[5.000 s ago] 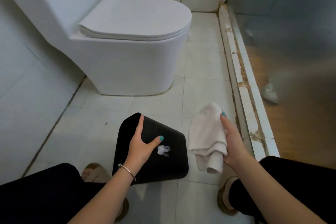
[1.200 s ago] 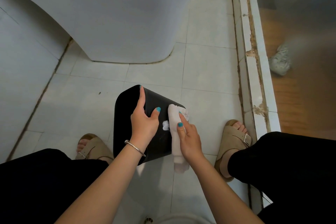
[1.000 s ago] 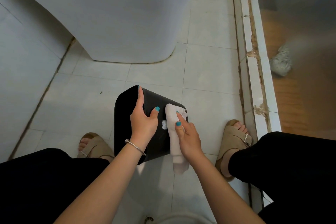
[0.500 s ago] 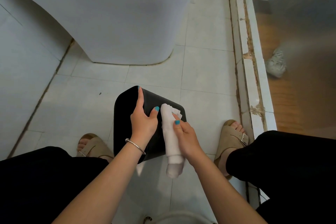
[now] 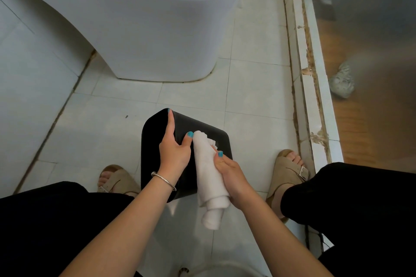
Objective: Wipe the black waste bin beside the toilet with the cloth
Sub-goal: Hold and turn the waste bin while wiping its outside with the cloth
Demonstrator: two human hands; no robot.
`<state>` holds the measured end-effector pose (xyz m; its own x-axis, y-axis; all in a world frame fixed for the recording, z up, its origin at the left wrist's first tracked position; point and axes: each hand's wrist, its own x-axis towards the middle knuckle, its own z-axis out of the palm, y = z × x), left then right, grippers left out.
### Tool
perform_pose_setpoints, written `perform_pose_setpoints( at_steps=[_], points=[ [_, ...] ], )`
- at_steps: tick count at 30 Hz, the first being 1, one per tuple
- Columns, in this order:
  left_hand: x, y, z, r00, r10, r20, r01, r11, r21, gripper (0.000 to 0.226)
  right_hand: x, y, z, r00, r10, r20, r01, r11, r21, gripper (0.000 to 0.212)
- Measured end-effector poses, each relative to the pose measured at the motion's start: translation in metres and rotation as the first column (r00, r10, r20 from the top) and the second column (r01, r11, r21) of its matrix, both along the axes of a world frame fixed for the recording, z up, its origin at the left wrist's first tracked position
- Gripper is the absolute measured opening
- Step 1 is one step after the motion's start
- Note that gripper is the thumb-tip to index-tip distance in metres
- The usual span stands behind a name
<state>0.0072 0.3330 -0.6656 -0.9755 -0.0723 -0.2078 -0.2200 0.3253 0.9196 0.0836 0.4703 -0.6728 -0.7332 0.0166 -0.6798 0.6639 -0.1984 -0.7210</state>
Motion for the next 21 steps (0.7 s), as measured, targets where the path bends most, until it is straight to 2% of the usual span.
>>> perform_pose_setpoints(
  at_steps=[4,7,10,13,15,17,21],
  points=[
    [-0.003,-0.002,0.000,1.000,0.000,0.014,0.000,1.000,-0.005,0.080,0.002,0.020,-0.009,0.992,-0.086,0.094,0.093,0.993,-0.069,0.032],
    [-0.005,-0.002,-0.001,1.000,-0.003,0.013,0.003,1.000,-0.020,0.080,-0.004,0.031,-0.005,0.969,-0.187,0.164,0.190,0.982,-0.001,0.046],
    [-0.003,0.001,0.000,1.000,-0.008,0.006,0.008,0.999,-0.036,0.081,-0.014,0.043,0.001,0.955,-0.249,0.163,0.246,0.968,0.038,0.051],
    [-0.002,0.003,0.000,1.000,-0.009,0.010,0.009,0.999,-0.043,0.081,-0.015,0.047,0.005,0.958,-0.220,0.185,0.215,0.975,0.050,0.052],
    [-0.002,0.003,0.000,1.000,-0.004,0.020,0.005,0.999,-0.043,0.080,-0.009,0.046,0.001,0.958,-0.172,0.230,0.188,0.981,-0.049,0.051],
    [-0.003,0.001,-0.001,0.999,0.021,0.030,-0.020,0.999,-0.034,0.079,-0.002,0.043,-0.003,0.963,-0.170,0.207,0.200,0.971,-0.134,0.048],
    [-0.005,-0.004,-0.001,0.996,0.072,0.056,-0.070,0.997,-0.037,0.079,0.004,0.039,-0.017,0.969,-0.247,0.022,0.247,0.969,0.000,0.035]
  ],
)
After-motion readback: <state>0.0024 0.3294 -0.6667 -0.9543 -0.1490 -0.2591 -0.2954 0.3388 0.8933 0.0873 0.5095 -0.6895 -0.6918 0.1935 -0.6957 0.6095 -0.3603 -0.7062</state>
